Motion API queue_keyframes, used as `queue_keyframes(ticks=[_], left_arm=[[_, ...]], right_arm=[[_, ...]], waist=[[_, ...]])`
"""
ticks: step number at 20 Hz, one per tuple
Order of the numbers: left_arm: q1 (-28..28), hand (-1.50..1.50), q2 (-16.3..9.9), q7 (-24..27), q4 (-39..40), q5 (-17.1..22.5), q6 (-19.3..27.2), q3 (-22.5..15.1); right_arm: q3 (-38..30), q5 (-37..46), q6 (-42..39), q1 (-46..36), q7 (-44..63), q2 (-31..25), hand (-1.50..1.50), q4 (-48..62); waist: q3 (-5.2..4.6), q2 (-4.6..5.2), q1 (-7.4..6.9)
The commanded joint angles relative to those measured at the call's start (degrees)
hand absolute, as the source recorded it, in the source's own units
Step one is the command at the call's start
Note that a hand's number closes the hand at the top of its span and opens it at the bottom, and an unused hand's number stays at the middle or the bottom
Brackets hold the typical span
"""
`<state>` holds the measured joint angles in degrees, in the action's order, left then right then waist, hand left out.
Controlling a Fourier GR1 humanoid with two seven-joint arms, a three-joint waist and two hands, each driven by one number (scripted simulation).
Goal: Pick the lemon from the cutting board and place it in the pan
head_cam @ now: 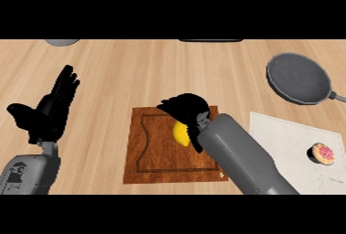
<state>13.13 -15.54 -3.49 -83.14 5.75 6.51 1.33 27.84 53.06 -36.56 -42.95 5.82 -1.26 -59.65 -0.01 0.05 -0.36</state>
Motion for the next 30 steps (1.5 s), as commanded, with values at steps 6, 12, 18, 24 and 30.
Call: queue_keyframes(ticks=[6,12,18,24,30], left_arm=[[-1.8,0.00,2.1,-4.1,-5.9,-1.9,1.6,0.1],[1.4,0.00,1.2,-0.8,0.7,-2.1,-1.5,2.4],[-0.5,0.00,1.2,-1.2,-1.2,-0.9,-2.6,3.4],[-1.3,0.00,3.9,0.7,-1.8,-4.3,-0.8,1.4],[-1.6,0.00,2.3,0.6,0.0,-3.3,-1.1,3.1]], right_arm=[[1.1,5.1,2.1,1.6,-3.7,-0.4,-1.50,4.2],[4.2,1.0,4.5,-1.0,-1.9,1.2,-1.50,10.6],[6.2,2.9,5.5,-3.3,-11.1,1.2,1.50,13.2],[7.3,1.1,8.6,-3.6,-11.4,1.2,1.50,14.8],[-11.6,-3.0,20.5,3.0,15.3,1.3,1.50,15.6]], waist=[[0.02,-0.10,-0.04],[0.01,0.06,-0.35],[0.01,0.07,-0.61],[0.01,0.04,-0.58],[-0.02,-0.34,1.70]])
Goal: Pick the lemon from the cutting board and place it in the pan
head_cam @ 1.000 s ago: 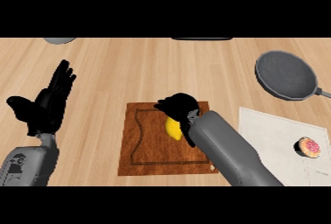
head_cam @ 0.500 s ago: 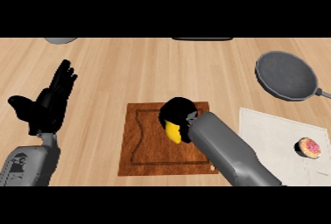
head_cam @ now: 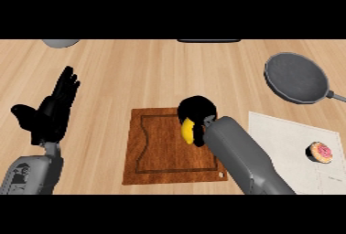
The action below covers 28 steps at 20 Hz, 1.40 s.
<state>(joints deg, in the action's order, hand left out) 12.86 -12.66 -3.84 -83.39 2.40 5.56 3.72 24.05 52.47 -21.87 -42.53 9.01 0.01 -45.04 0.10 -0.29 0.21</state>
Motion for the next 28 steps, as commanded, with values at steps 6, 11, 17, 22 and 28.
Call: queue_keyframes(ticks=[6,11,17,22,28], left_arm=[[1.5,0.00,-0.7,-0.9,1.1,0.3,-0.5,0.8],[0.4,0.00,-0.3,-2.6,-1.6,-0.3,0.8,0.4],[-1.3,0.00,-0.6,-3.4,-4.6,1.0,-1.1,0.7],[1.6,0.00,1.0,-0.1,0.5,-0.9,0.1,0.1],[1.2,0.00,-0.5,0.2,1.9,0.6,-2.1,1.9]], right_arm=[[-3.1,-1.0,20.5,1.6,26.6,0.0,1.50,-10.0],[-2.6,7.2,27.5,2.6,31.0,0.0,1.50,-21.9],[-5.9,11.5,28.0,3.8,36.7,-3.8,1.50,-32.5],[-15.9,4.0,32.5,4.0,30.9,-6.5,1.50,-34.6],[-28.3,-7.2,36.3,6.5,18.2,-14.1,1.50,-29.5]], waist=[[-0.12,-0.12,-0.03],[-0.09,-0.40,0.95],[-0.10,-0.03,0.11],[-0.08,0.41,0.05],[-0.06,0.56,-0.40]])
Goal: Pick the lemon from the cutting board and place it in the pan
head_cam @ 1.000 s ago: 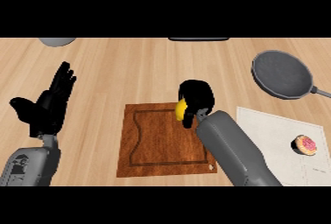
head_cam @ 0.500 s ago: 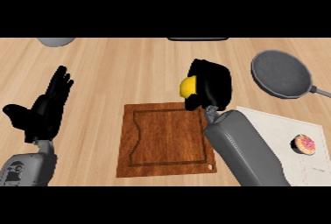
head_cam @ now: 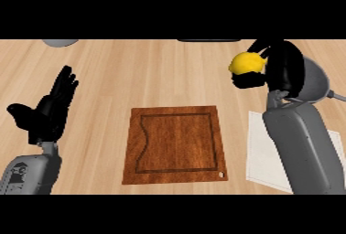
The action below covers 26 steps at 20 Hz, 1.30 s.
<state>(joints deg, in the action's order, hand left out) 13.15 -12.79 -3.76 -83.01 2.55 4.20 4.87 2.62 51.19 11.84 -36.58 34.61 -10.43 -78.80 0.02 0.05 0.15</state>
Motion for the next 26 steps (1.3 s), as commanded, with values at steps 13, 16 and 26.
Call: queue_keyframes(ticks=[13,16,26], left_arm=[[0.8,0.00,1.8,-0.6,-2.7,-0.8,-0.4,-2.0],[1.5,0.00,1.2,0.4,-0.7,-1.5,-0.5,-1.6],[2.6,0.00,2.4,1.2,1.1,-0.8,-1.3,-2.1]], right_arm=[[-17.4,-1.7,15.7,-6.1,-28.4,-19.3,1.50,42.7],[-21.1,-4.9,15.8,-7.8,-35.0,-23.7,1.50,49.6],[-28.6,-12.0,14.1,-8.4,-44.8,-24.8,-1.50,62.2]], waist=[[0.15,1.13,-3.45],[0.24,1.51,-3.72],[0.48,2.37,-4.72]])
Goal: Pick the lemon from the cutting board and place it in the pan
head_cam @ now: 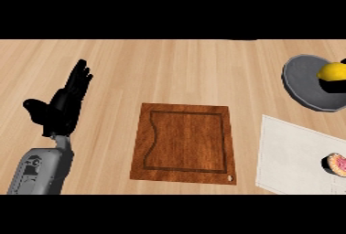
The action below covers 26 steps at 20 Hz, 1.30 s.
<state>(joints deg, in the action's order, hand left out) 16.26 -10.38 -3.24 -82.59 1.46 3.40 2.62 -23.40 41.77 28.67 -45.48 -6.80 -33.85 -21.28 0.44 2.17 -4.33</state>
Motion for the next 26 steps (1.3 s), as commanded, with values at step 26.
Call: queue_keyframes(ticks=[26], left_arm=[[-4.9,0.00,0.6,-0.8,-3.2,-1.3,2.2,0.9]], right_arm=[[-20.2,-26.9,-37.0,11.1,-33.1,-2.5,-1.50,5.2]], waist=[[-0.45,-2.56,4.88]])
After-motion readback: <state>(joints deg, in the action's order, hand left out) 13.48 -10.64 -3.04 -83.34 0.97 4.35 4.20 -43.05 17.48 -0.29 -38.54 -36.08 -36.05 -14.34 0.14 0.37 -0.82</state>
